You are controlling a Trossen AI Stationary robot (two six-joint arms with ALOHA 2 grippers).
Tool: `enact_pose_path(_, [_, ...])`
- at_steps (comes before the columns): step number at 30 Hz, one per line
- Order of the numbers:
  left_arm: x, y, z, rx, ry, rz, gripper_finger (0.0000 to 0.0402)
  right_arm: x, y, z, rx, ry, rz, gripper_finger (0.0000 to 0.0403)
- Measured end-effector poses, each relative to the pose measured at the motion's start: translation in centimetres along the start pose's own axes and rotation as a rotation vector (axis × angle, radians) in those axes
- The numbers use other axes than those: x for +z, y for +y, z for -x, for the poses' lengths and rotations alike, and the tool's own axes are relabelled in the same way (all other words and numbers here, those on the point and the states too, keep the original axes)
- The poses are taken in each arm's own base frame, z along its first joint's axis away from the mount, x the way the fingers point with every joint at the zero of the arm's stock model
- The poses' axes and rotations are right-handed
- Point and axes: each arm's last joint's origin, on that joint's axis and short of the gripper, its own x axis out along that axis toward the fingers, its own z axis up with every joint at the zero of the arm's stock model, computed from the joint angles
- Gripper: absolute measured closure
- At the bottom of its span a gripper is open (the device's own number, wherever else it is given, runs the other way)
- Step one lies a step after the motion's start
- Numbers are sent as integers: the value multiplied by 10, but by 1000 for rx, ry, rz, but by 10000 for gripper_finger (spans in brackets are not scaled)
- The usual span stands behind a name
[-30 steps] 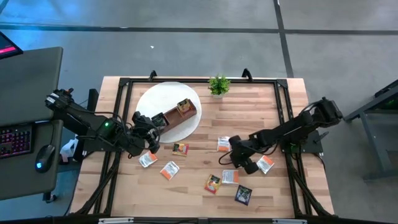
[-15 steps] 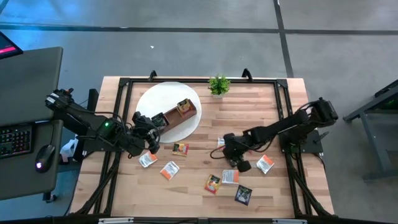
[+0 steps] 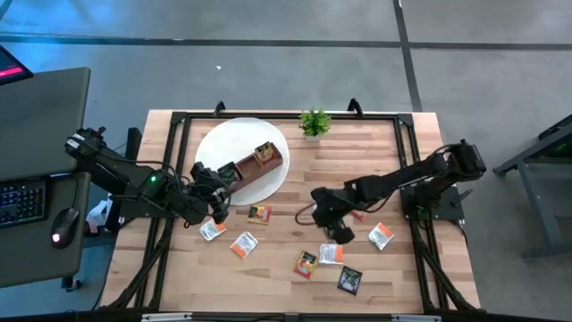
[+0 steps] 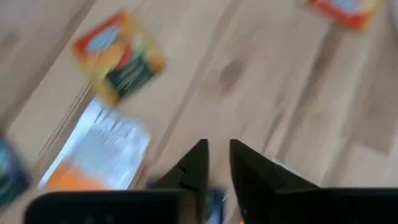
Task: Pick & Place Tea
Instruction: Put the purple tea bag into the left section of the wooden organizer
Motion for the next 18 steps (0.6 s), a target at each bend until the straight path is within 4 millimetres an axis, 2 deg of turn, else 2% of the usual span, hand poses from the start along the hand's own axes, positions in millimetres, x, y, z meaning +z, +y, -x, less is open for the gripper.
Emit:
enact_pose_path(8, [2,0,0,14,-31,29,278,-15,29,-5,23,200,295,240])
enact_pose_path(11, [2,0,0,26,-44,52,278,-25,30,-13,24,245,400,212])
enact_pose_path(18, [4,-2,0,18,-70,77,278,-25,20,-41,30,191,484,181])
